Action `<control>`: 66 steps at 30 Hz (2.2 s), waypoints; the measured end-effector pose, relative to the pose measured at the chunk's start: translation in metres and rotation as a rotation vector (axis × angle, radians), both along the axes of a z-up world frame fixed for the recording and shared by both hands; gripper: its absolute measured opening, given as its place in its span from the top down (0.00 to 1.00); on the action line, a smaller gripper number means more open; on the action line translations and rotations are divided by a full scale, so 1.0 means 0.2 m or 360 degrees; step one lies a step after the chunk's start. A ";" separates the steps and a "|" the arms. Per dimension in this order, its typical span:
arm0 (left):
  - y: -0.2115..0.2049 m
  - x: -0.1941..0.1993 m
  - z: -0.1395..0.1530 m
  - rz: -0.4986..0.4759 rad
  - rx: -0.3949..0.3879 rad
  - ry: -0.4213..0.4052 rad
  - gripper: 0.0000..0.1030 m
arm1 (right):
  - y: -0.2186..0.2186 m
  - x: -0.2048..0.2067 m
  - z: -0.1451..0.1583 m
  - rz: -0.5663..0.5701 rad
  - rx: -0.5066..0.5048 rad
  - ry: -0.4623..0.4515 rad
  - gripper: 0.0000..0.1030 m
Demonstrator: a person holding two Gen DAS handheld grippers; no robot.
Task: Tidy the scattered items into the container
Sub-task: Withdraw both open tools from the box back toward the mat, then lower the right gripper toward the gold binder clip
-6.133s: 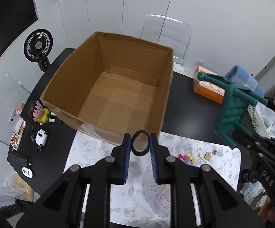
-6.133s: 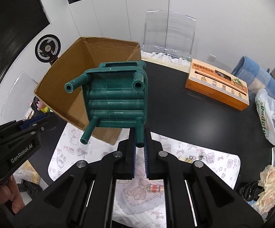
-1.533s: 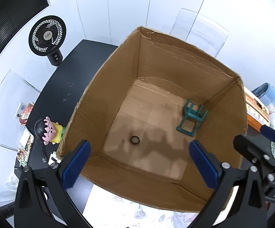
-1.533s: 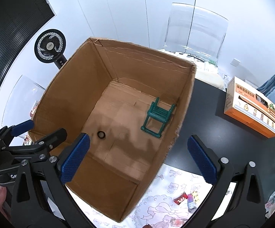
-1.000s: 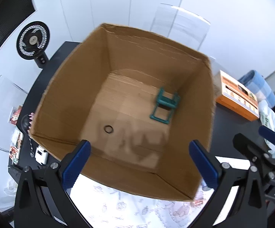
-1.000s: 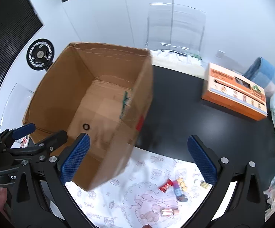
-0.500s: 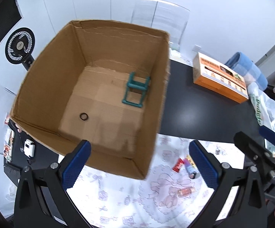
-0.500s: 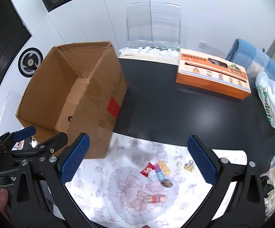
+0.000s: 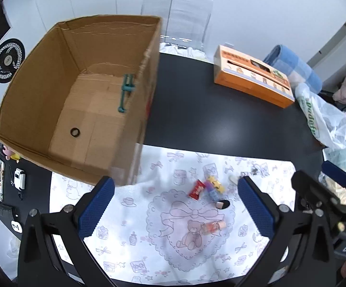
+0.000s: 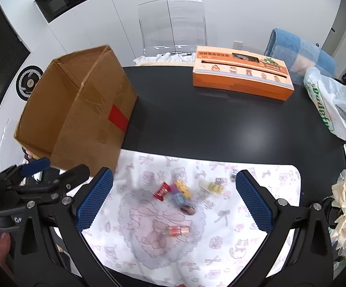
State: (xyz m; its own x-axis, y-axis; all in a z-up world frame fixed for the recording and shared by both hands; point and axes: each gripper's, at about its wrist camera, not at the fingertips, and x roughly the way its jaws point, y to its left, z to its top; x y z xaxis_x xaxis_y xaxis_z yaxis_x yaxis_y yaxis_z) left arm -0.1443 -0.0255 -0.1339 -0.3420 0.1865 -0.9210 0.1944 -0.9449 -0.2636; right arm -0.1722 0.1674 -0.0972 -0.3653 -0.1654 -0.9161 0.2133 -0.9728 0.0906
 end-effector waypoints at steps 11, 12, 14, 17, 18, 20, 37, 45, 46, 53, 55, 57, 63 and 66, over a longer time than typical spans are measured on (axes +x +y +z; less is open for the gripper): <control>0.23 0.06 -0.13 -0.0108 -0.0028 -0.0085 0.00 | 0.19 0.14 -0.14 -0.0024 0.0020 -0.0078 0.00; 0.25 0.07 -0.15 -0.0115 -0.0044 -0.0098 0.00 | 0.20 0.14 -0.15 -0.0023 0.0023 -0.0084 0.00; 0.27 0.08 -0.18 -0.0126 -0.0045 -0.0119 0.00 | 0.22 0.16 -0.18 -0.0021 0.0035 -0.0093 0.00; 0.31 0.11 -0.22 -0.0144 -0.0046 -0.0126 0.00 | 0.25 0.19 -0.23 -0.0016 0.0047 -0.0115 0.00; 0.32 0.11 -0.24 -0.0151 -0.0053 -0.0131 0.00 | 0.27 0.20 -0.25 -0.0015 0.0050 -0.0125 0.00; 0.34 0.12 -0.27 -0.0166 -0.0066 -0.0146 0.00 | 0.29 0.21 -0.29 -0.0016 0.0057 -0.0139 0.00; 0.45 0.07 -0.54 -0.0270 -0.0038 -0.0260 0.20 | 0.42 0.14 -0.57 -0.0056 0.0082 -0.0307 0.11; 0.47 0.01 -0.70 -0.0312 0.0002 -0.0342 0.31 | 0.39 0.00 -0.70 -0.0057 0.0089 -0.0384 0.27; 0.47 0.00 -0.73 -0.0310 0.0012 -0.0359 0.31 | 0.39 -0.01 -0.72 -0.0056 0.0091 -0.0395 0.27; 0.45 -0.07 -0.85 -0.0324 0.0029 -0.0429 0.36 | 0.38 -0.09 -0.86 -0.0069 0.0104 -0.0484 0.34; 0.45 -0.09 -0.88 -0.0335 0.0023 -0.0445 0.40 | 0.39 -0.11 -0.89 -0.0076 0.0106 -0.0503 0.35; 0.46 -0.11 -0.91 -0.0350 0.0014 -0.0462 0.41 | 0.39 -0.13 -0.93 -0.0076 0.0109 -0.0525 0.36; 0.49 -0.14 -0.98 -0.0400 -0.0022 -0.0514 0.41 | 0.39 -0.19 -1.01 -0.0096 0.0121 -0.0575 0.36; 0.51 -0.16 -1.02 -0.0421 -0.0036 -0.0536 0.41 | 0.39 -0.22 -1.06 -0.0111 0.0120 -0.0605 0.36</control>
State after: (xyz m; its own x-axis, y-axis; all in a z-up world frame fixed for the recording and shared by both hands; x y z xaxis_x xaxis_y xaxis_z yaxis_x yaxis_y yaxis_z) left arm -0.1757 0.0764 -0.3381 0.0356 0.2060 -0.9779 0.0163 -0.9785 -0.2056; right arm -0.2170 0.2461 -0.3082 -0.0056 -0.0790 -0.9969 0.1113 -0.9907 0.0778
